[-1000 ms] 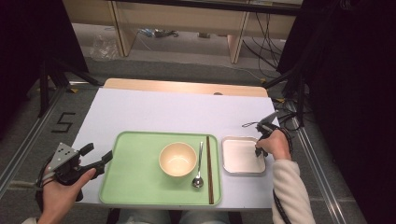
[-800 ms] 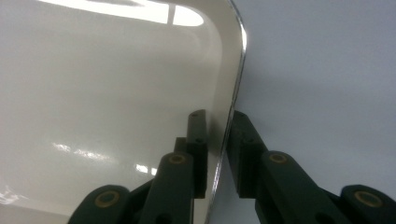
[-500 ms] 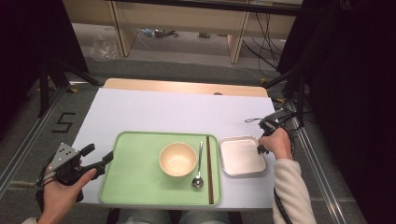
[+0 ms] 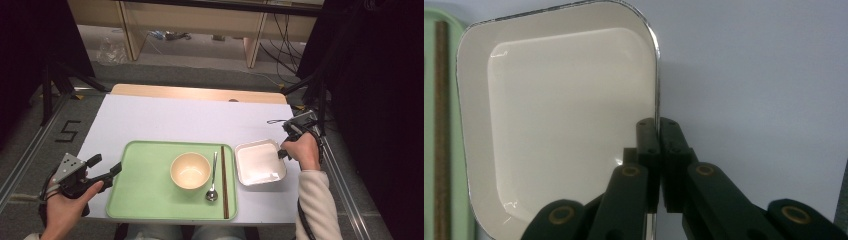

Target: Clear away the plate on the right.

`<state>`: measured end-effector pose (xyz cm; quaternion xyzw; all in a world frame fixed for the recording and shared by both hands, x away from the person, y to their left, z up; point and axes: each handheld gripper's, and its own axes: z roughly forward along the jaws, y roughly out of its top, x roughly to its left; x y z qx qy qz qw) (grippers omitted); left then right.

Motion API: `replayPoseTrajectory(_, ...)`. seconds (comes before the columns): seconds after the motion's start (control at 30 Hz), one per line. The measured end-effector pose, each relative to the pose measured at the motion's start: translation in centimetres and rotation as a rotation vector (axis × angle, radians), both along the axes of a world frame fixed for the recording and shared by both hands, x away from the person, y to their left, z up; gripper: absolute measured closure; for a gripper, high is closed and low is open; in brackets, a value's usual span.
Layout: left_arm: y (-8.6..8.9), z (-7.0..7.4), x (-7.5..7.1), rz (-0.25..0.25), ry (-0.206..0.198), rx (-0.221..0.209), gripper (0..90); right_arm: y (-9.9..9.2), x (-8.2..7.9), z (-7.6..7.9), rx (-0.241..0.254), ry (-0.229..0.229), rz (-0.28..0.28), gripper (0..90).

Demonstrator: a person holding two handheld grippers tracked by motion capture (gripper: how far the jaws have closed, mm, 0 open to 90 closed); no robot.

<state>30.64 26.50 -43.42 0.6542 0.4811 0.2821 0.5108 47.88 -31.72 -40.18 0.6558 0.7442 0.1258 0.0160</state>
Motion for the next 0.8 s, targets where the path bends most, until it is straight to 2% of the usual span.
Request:
replayPoseTrajectory(0.07,-0.1,0.1,0.0,-0.006,0.004,-0.008,22.7,-0.3,-0.1,0.4,0.027,-0.029,0.004,89.9)
replayPoseTrajectory(0.1,-0.3,0.2,0.1,-0.012,0.003,-0.016,22.6,0.0,-0.4,1.2,0.065,0.0,-0.069,89.9)
replayPoseTrajectory(0.17,-0.6,0.3,0.1,-0.027,0.018,-0.023,22.6,-0.3,-0.4,1.4,0.081,-0.039,-0.037,89.9)
replayPoseTrajectory(0.2,-0.7,0.4,0.1,-0.034,0.023,-0.027,22.6,0.0,-0.5,1.7,0.11,-0.026,-0.073,89.9)
replayPoseTrajectory(0.23,-1.0,0.5,0.2,-0.044,0.026,-0.029,22.6,0.2,-0.6,1.7,0.122,-0.037,-0.08,89.9)
replayPoseTrajectory(0.27,-1.3,0.6,0.3,-0.056,0.036,-0.032,22.6,0.4,-0.6,1.9,0.15,-0.025,-0.095,89.9)
replayPoseTrajectory(0.3,-1.3,0.6,0.3,-0.056,0.036,-0.032,22.5,0.4,-0.6,1.9,0.15,-0.025,-0.095,89.9)
replayPoseTrajectory(0.33,-1.6,0.7,0.4,-0.069,0.053,-0.047,22.4,0.8,-0.6,2.3,0.184,0.006,-0.103,89.9)
replayPoseTrajectory(0.37,-1.9,0.7,0.5,-0.078,0.064,-0.056,22.4,1.0,-0.6,2.4,0.204,0.018,-0.123,89.9)
replayPoseTrajectory(0.4,-2.0,0.7,0.6,-0.086,0.068,-0.056,22.3,1.2,-0.7,2.6,0.218,0.014,-0.116,89.9)
replayPoseTrajectory(0.43,-2.2,0.8,0.6,-0.092,0.078,-0.064,22.3,1.2,-0.6,2.5,0.214,-0.026,-0.093,89.9)
replayPoseTrajectory(0.47,-2.4,0.9,0.8,-0.099,0.083,-0.061,22.2,1.5,-0.6,2.8,0.26,0.018,-0.115,89.9)
replayPoseTrajectory(0.5,-2.5,1.0,0.9,-0.102,0.086,-0.06,22.2,1.2,-0.5,2.5,0.263,-0.045,-0.046,89.9)
replayPoseTrajectory(0.53,-2.7,1.1,1.0,-0.106,0.089,-0.06,22.0,1.2,-0.4,2.4,0.272,-0.075,-0.021,89.9)
replayPoseTrajectory(0.57,-3.0,1.2,1.2,-0.112,0.1,-0.063,21.9,1.5,-0.4,2.6,0.282,-0.067,-0.032,89.9)
replayPoseTrajectory(0.63,-3.5,1.5,1.5,-0.126,0.11,-0.055,21.7,2.4,-0.6,3.1,0.317,-0.001,-0.1,89.9)
replayPoseTrajectory(0.67,-3.7,1.5,1.7,-0.136,0.117,-0.063,21.7,2.2,-0.4,2.7,0.305,-0.069,-0.027,89.9)
replayPoseTrajectory(0.73,-4.4,1.7,2.1,-0.149,0.137,-0.061,21.7,2.8,-0.4,2.8,0.338,-0.046,-0.044,89.9)
replayPoseTrajectory(0.8,-5.2,1.9,2.4,-0.17,0.152,-0.042,21.7,3.3,-0.3,2.9,0.343,-0.056,-0.04,89.9)
